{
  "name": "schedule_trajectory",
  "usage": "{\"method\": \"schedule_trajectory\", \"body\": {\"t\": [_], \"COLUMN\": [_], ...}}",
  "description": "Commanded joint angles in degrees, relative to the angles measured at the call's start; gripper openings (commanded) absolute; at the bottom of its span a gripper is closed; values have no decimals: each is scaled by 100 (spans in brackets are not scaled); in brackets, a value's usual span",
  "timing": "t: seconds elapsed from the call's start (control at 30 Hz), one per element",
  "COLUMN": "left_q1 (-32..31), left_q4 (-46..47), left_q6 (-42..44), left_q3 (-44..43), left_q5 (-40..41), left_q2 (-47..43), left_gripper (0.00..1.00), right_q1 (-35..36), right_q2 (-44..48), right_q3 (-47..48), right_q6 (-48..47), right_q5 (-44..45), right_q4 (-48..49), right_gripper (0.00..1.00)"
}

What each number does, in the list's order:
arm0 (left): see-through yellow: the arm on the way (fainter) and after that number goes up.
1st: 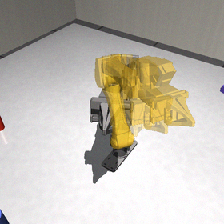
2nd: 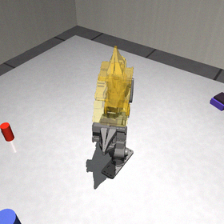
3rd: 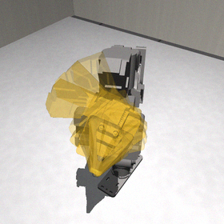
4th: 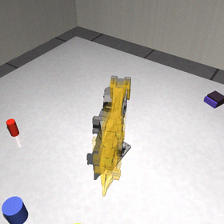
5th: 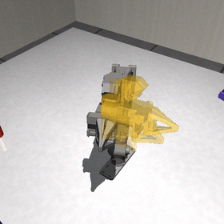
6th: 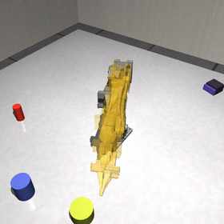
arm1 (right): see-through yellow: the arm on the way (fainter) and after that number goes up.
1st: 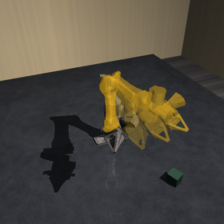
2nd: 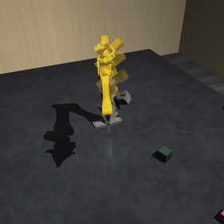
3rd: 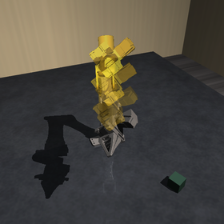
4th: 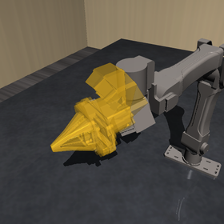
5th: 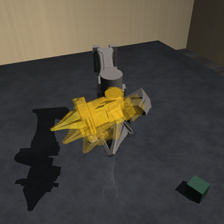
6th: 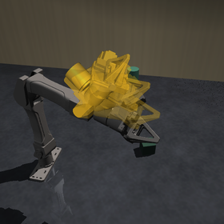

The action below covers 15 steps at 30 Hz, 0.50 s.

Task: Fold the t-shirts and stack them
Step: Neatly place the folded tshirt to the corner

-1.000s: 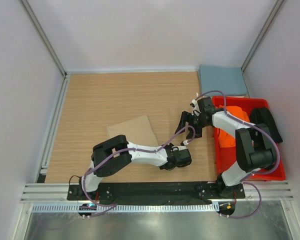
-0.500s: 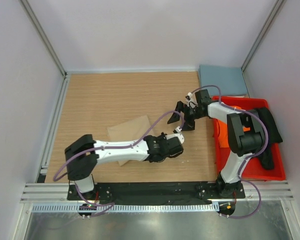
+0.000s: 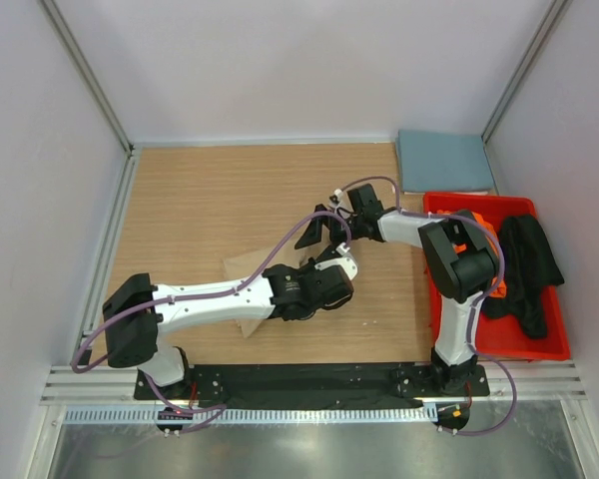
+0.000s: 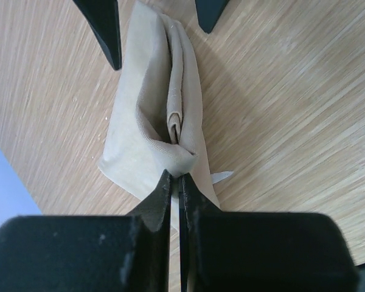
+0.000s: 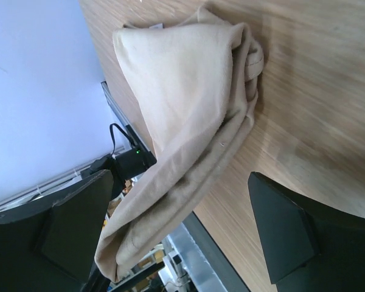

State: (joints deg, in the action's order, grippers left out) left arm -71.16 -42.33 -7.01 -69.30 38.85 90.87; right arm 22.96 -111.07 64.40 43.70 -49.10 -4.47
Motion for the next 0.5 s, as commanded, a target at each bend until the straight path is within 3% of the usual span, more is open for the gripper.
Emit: {"method": "schedule_trajectory", "body": {"t": [0.0, 0.13, 0.23, 0.3, 0.37, 0.47], "left_q1": [67, 67, 75, 84, 84, 93], "left_q4": [-57, -74, -83, -100, -100, -65], "left_q6": [24, 15, 50, 76, 94, 59], "left_q3": [13, -14, -31, -49, -31, -22], "left_q5": [70, 70, 70, 79, 53, -62], "left_q2": [-298, -412, -482, -526, -579, -658], "left_gripper": [0, 0, 0, 0, 0, 0], "right_q1": [121, 296, 393, 481, 543, 595], "right_q2": [6, -90, -370, -503, -644, -793], "right_q3": [3, -138, -95, -16, 20, 98], "right_q6": [524, 657, 779, 911, 1008, 1228], "right_q5": [120, 278, 322, 366, 471, 603], "right_q4": [297, 394, 769, 938, 1193, 1466], "right_gripper": [100, 98, 90, 76, 70, 44]}}
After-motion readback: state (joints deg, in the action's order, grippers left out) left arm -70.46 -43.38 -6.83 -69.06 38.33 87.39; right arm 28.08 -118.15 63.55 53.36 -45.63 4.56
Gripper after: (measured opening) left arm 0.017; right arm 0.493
